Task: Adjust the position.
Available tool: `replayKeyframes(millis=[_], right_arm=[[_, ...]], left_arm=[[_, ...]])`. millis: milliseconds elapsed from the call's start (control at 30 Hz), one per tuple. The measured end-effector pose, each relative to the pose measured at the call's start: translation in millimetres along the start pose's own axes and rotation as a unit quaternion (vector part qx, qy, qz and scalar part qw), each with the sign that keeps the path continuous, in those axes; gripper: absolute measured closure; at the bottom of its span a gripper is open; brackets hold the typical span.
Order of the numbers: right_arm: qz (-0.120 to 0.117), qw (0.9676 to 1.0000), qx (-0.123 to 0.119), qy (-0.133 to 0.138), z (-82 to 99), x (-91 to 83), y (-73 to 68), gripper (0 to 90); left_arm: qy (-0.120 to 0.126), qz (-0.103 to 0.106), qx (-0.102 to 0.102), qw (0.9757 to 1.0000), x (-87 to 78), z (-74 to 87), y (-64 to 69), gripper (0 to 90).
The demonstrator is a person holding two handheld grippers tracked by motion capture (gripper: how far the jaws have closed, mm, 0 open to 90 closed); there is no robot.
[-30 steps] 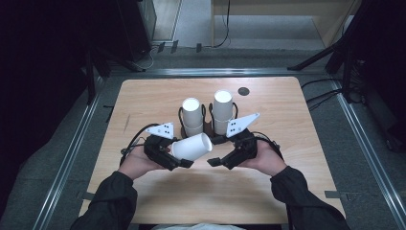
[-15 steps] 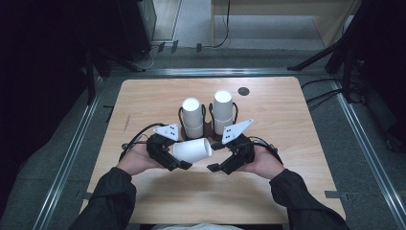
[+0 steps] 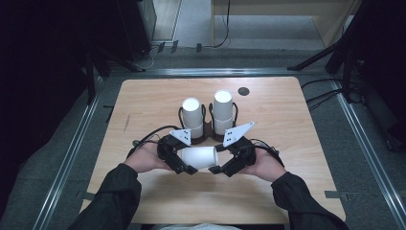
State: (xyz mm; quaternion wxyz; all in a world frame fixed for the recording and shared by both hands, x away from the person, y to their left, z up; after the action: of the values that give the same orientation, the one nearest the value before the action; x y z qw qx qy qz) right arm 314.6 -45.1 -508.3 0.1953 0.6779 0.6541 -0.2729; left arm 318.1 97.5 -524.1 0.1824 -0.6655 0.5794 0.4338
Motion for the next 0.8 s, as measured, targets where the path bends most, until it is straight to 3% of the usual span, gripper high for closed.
replayKeyframes(millis=[267, 333, 567, 800], right_arm=[[-0.001, 0.9998, -0.01, -0.016, 2.9, 9.1, -2.1, 23.6], [-0.01, 0.9997, -0.01, -0.018, 2.5, 10.8, -4.5, 26.5], [-0.018, 0.9994, -0.015, -0.027, 1.8, 16.8, -7.5, 29.0], [-0.007, 0.9991, -0.032, -0.029, 0.4, 14.7, -7.0, 32.8]], left_arm=[[-0.036, 0.014, 0.011, 0.9992, 15.9, -0.6, 3.8, 23.0], [-0.04, 0.017, 0.014, 0.999, 18.2, -1.0, 5.0, 23.0], [-0.042, 0.021, 0.017, 0.9987, 20.4, -1.6, 7.1, 22.9], [-0.036, 0.02, 0.02, 0.9989, 18.8, -3.0, 8.2, 21.8]])
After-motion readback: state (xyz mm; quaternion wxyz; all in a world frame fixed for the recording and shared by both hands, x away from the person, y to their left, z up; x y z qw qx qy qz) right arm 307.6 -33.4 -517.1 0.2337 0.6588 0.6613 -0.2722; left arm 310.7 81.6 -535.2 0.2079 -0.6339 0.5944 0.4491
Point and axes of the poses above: each handheld gripper's, and its own axes: x roughly forward along the jaws, z roughly out of its underside, y roughly to its right, the point moved 7 cm from there along x, roughly forward along the jaws, and after that the axes turned 6 degrees about -x, right-handed, at the moved point
